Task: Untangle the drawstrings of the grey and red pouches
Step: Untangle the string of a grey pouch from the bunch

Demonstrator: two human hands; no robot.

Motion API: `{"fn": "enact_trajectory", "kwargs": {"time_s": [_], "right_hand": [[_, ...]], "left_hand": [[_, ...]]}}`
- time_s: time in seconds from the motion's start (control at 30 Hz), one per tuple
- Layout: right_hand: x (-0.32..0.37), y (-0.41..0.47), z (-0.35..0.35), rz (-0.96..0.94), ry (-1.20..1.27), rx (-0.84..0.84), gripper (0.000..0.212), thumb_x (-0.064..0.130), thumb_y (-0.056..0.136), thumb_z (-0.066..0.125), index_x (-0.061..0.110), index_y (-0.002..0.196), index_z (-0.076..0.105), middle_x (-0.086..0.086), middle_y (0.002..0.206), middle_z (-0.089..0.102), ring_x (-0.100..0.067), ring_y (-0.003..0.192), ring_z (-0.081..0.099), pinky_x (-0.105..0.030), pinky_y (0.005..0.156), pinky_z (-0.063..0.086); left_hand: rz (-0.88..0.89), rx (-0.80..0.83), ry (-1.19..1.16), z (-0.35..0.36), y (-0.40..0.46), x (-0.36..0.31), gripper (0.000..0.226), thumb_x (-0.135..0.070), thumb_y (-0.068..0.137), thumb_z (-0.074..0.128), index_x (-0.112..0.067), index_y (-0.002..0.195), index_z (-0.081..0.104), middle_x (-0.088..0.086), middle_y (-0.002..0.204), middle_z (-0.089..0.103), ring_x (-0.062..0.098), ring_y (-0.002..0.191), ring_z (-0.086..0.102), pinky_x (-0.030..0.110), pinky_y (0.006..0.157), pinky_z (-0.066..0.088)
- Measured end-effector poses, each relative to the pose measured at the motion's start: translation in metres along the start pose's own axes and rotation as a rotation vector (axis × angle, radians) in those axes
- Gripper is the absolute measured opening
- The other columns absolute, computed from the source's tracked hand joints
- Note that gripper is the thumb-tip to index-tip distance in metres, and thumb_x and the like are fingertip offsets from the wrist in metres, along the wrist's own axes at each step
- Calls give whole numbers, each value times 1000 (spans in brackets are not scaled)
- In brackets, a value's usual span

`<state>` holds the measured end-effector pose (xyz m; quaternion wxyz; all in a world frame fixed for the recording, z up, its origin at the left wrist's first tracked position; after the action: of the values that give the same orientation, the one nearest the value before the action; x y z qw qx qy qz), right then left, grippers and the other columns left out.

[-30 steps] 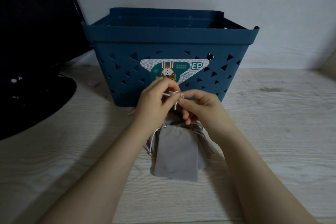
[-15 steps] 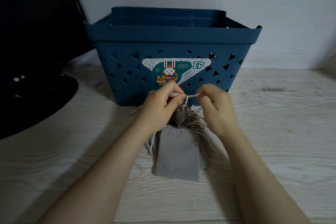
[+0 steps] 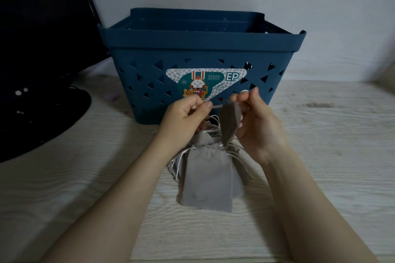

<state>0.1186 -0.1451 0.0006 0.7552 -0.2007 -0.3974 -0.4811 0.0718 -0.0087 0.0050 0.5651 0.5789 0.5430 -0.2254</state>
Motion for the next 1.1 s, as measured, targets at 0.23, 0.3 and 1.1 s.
{"fn": "enact_trajectory", "kwargs": {"time_s": [0.23,0.3,1.1], "right_hand": [[-8,-3,2,-168,-622,-26,17,15,89,58,14,82,73,-3,74,71,-15,70,64,-29,66,53],[-6,-2,5,-330,-799,48,14,11,86,63,18,83,74,1,77,71,-12,76,63,-27,72,50],[-1,-6,5,-448,-692,-149,20,5,82,67,25,76,68,-8,88,68,-14,80,62,-28,74,49]], "left_hand": [[-84,-27,-132,12,-3,-1,24,-14,92,54,-16,68,56,-10,48,49,0,46,43,15,47,34],[-118,-59,-186,14,-3,-1,22,-16,92,54,-14,70,55,-6,50,46,4,46,41,17,45,33],[-167,-18,-237,21,-6,-8,25,6,84,49,-16,76,56,5,70,50,7,63,45,17,57,36]]}}
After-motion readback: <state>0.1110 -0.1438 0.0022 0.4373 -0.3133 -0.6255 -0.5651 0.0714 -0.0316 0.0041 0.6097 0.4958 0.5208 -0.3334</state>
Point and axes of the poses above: each hand's wrist, its own y-axis towards the middle knuckle, its own z-axis out of the palm, x = y × z, the point moved 4 cm from there along y, towards the middle knuckle
